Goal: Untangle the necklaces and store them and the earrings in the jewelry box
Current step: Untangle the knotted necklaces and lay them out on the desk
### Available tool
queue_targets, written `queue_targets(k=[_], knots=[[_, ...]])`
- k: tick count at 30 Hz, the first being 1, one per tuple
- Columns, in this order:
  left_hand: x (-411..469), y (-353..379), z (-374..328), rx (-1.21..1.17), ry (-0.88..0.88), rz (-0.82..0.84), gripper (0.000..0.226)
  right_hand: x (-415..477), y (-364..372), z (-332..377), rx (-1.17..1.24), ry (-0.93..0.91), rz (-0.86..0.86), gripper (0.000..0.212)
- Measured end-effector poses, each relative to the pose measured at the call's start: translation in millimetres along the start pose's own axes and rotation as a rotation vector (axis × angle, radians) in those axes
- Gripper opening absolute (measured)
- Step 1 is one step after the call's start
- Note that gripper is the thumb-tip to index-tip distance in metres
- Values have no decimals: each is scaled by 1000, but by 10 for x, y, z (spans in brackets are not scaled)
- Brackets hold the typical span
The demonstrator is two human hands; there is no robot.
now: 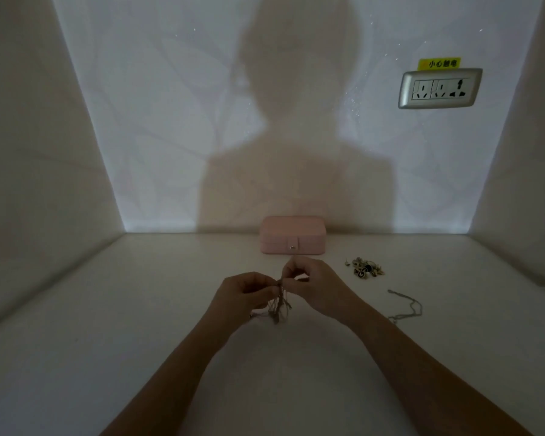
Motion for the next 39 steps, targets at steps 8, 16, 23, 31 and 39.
queue_targets(k=[8,16,23,31,39], knots=[[30,-4,20,5,-17,-45,9,17,21,-82,411,104,-44,21],[32,-34,36,-212,-39,-50,15,-40,119,-106,595,315,156,23],[32,-16,44,-152,-26,-22,12,-62,-16,7,251,137,50,10],[36,29,79,-146,-48,15,11,-71,37,63,35,-1,-20,12],[30,10,78,-161,-50,-25,7,-54,27,40,167,8,-10,16]])
Point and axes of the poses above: each hand's wrist, its own x-axis towards the middle knuckle, its own y-axis out of the palm, z = x × y, the point moved 7 cm from there along x, towards the middle knuckle, and after that the axes turned 5 degrees about y, right-handed, at the moved point
